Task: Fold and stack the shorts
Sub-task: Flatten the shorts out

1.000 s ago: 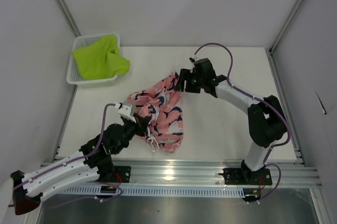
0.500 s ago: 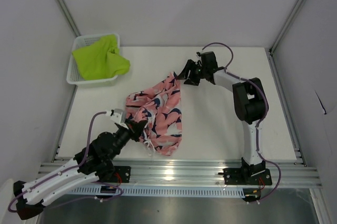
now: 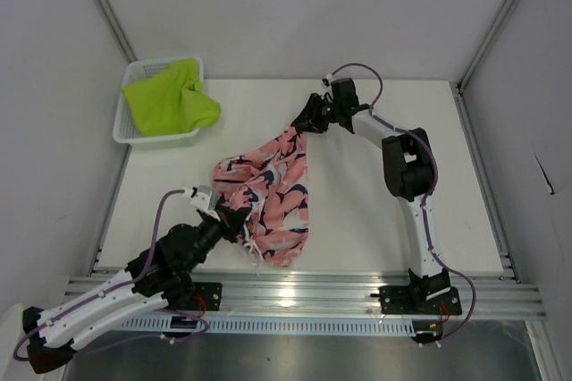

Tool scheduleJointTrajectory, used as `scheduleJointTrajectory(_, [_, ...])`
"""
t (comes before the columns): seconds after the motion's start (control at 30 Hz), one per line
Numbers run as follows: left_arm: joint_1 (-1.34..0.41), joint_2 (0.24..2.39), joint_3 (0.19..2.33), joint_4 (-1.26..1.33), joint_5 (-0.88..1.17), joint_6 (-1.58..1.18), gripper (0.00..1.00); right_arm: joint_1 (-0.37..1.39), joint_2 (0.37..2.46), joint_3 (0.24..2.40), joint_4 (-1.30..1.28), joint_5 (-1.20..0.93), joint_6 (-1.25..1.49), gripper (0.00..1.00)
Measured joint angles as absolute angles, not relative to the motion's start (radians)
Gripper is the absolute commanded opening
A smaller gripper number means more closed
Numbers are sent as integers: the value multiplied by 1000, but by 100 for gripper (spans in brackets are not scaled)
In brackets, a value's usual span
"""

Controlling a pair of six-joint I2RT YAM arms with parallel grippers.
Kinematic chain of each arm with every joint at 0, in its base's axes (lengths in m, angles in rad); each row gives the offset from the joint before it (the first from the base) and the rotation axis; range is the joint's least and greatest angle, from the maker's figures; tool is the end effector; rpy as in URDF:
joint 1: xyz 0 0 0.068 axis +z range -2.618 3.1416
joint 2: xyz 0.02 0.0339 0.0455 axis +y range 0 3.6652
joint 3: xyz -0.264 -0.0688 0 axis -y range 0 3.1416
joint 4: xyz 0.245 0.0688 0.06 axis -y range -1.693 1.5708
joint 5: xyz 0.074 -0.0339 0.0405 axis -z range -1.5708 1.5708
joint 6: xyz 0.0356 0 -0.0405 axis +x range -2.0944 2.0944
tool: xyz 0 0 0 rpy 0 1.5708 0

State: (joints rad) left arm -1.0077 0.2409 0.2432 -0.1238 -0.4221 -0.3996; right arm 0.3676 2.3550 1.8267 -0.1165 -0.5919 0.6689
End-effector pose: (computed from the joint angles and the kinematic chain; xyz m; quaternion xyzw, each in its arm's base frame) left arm 0.0733 -0.0888 0.2241 0.0867 0.7401 -0.2998 0.5957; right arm 0.4884 0.2094 0.1665 -0.0003 0.8657 0.4383 0.2419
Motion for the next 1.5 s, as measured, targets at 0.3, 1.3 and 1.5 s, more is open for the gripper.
scheduleJointTrajectory(0.3, [-1008, 192, 288, -176, -389, -383, 0, 387, 2438, 2008, -233, -569, 612, 34])
scheduleJointTrajectory(1.3, [-1008, 307, 356, -49, -538, -347, 0, 177, 1519, 1011, -93, -384, 682, 16])
scheduleJointTrajectory(1.5, [-1008, 256, 308, -16, -573, -349, 0, 191, 1494, 805, -82, -374, 692, 47])
